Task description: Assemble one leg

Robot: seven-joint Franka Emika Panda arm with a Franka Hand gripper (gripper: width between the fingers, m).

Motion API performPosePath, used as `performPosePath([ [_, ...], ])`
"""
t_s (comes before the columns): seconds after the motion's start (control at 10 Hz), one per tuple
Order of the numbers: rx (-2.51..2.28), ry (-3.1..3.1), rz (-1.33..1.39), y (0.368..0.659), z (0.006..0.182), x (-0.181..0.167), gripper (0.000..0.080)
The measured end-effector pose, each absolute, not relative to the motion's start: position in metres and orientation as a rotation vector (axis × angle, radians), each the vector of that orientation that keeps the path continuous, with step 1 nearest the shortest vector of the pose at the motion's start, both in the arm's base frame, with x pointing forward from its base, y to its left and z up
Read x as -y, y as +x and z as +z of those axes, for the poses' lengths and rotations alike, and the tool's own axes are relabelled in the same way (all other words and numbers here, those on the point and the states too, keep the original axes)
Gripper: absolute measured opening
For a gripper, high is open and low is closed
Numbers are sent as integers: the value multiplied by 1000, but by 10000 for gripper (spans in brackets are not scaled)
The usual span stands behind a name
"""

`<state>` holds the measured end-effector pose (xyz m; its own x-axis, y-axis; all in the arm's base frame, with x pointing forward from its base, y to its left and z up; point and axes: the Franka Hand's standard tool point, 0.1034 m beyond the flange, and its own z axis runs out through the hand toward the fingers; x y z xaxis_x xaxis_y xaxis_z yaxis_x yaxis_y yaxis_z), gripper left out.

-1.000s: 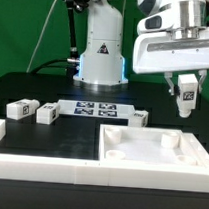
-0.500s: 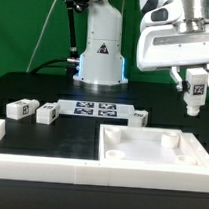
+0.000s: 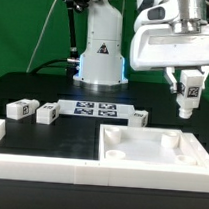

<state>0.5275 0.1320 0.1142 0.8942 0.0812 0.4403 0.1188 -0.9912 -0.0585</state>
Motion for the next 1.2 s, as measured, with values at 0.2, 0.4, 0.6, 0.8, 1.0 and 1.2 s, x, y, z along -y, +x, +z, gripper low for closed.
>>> performPosePath([
  [0.2,191,-2982,-709,552,113,-127,287],
  [0.4,211,-2984,-718,558,112,-125,287],
  [0.6,211,-2984,-717,558,111,-125,287],
  [0.8,211,-2984,-716,558,111,-125,287],
  [1.0,221,-2987,-713,567,107,-126,287],
  [1.2,279,-2990,-746,597,96,-122,287],
])
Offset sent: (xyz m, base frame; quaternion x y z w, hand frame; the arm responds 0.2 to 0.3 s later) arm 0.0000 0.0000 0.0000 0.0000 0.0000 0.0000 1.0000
